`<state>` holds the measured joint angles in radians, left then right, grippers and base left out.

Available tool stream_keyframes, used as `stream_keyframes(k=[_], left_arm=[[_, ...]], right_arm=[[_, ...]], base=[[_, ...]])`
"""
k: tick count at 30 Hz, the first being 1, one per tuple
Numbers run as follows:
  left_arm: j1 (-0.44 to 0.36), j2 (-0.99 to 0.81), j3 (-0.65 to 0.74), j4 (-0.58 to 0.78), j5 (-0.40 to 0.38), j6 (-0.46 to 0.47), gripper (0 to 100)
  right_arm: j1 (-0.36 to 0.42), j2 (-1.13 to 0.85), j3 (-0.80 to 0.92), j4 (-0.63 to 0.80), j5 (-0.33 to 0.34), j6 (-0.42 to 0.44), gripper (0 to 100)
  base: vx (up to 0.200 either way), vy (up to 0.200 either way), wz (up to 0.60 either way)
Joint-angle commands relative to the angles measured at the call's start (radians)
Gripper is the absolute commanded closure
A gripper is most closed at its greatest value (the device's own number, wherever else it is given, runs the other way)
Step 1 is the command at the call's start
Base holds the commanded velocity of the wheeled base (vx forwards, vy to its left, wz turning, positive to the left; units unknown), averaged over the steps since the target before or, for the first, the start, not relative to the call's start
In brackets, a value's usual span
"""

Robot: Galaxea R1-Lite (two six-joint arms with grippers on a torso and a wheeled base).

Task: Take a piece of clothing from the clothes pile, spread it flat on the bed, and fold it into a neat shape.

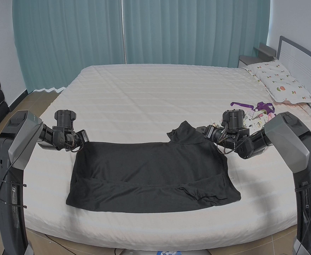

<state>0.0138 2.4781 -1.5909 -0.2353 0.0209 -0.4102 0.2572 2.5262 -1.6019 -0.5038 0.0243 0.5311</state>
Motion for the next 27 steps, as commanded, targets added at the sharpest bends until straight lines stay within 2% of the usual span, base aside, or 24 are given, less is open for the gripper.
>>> stream_keyframes(k=[1,11,16,27], left_arm=[[-0.008,-0.038,0.042,0.001,0.005,-0.002,100],[-0.012,-0.036,0.048,-0.001,0.004,-0.059,100],[-0.011,-0.038,0.046,-0.001,0.004,-0.061,100],[-0.008,-0.036,0.049,-0.001,0.004,-0.062,100]], right_arm=[[-0.044,0.166,-0.188,0.087,0.006,-0.054,0],[-0.082,0.27,-0.319,0.079,0.006,-0.023,0],[-0.067,0.273,-0.351,0.077,0.008,0.029,0],[-0.052,0.312,-0.38,0.082,0.005,0.03,0]], base=[[0.0,0.0,0.0],[0.0,0.0,0.0],[0.0,0.0,0.0],[0.0,0.0,0.0]])
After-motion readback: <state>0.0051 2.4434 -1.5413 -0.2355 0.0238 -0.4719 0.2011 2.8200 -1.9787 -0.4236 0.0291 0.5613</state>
